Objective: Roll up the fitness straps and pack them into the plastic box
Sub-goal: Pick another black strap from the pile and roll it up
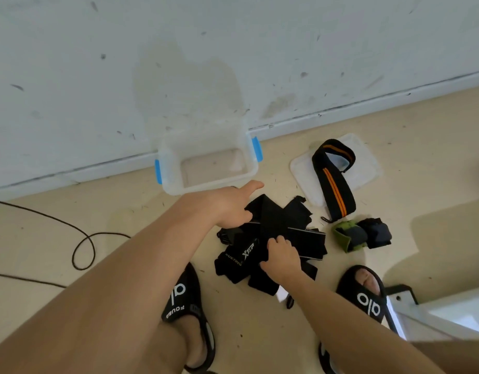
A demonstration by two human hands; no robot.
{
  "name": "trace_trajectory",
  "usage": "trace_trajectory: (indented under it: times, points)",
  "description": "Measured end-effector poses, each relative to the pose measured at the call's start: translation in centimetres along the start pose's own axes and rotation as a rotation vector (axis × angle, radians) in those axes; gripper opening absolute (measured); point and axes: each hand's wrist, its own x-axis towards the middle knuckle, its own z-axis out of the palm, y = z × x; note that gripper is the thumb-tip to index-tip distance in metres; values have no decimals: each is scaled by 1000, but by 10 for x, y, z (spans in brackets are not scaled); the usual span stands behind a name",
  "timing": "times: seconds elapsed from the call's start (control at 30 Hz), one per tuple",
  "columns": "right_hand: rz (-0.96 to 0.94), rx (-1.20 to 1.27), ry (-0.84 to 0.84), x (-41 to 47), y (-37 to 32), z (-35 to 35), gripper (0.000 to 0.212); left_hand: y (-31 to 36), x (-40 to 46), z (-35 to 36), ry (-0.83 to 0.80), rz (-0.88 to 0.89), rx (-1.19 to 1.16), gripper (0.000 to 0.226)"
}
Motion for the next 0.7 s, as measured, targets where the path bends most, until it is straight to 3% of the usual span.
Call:
trace_trajectory:
  times: [0.13,0.3,0.43,0.53,0.7]
  points:
    - [17,175,-20,-2,5,-5,20,-7,-8,-5,4,-31,-15,75]
    - [76,476,41,-8,18,-26,13,-9,-16,-4,-20,-30,7,79]
    - [38,580,-44,-18,20,-36,22,-7,-23,-3,-22,-35,17,80]
    - [-19,453,-155,-23,14,-30,47,-6,-27,-1,-10,-28,0,78]
    - [-35,293,-2,-11,-7,-15,67,-10,-31,4,6,-19,-16,71]
